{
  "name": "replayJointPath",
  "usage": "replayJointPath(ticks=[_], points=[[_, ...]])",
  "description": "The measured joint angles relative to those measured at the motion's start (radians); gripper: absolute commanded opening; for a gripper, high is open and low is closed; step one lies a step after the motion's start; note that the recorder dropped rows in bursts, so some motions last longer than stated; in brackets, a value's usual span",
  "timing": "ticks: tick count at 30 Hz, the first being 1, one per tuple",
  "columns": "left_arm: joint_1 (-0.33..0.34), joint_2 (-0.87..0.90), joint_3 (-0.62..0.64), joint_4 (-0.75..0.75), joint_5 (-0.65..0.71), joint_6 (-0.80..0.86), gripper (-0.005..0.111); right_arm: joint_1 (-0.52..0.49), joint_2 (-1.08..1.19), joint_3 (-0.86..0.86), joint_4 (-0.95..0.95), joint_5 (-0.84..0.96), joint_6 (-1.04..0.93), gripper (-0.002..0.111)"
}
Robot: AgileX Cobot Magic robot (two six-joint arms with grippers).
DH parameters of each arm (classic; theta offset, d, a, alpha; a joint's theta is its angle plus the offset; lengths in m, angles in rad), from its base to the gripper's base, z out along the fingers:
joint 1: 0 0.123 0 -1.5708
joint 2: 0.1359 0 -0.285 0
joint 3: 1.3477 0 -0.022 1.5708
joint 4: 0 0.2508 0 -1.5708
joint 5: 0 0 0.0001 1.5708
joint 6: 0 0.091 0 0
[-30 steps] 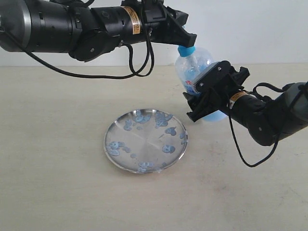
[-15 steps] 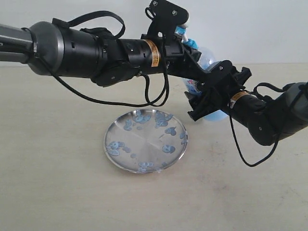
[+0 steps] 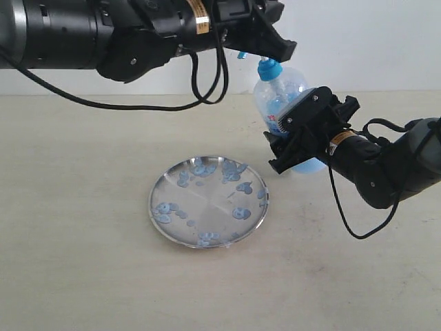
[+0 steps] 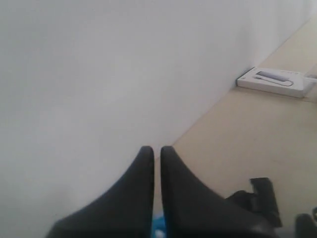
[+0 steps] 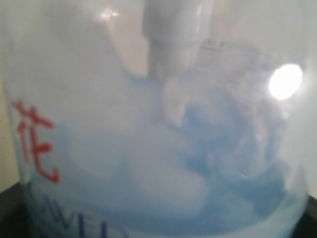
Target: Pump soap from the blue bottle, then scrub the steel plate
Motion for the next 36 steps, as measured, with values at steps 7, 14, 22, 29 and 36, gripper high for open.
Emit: replayJointPath(ticks=[7, 14, 22, 29, 36], points=[[0.101, 0.0, 0.0, -0.144, 0.05, 0.056, 0.004, 0.0, 0.0, 0.0, 0.0, 0.0, 0.0, 0.0], [0.112, 0.0, 0.0, -0.156, 0.06, 0.057, 0.004, 0.0, 0.0, 0.0, 0.0, 0.0, 0.002, 0.0], [0.057, 0.0, 0.0, -0.156, 0.074, 0.005, 0.004, 0.0, 0.0, 0.0, 0.0, 0.0, 0.014, 0.0], [0.016, 0.008, 0.0, -0.15, 0.103, 0.001, 0.004, 0.0, 0.0, 0.0, 0.0, 0.0, 0.017, 0.0], [0.016, 0.022, 0.0, -0.144, 0.087, 0.001, 0.004, 0.0, 0.0, 0.0, 0.0, 0.0, 0.017, 0.0]])
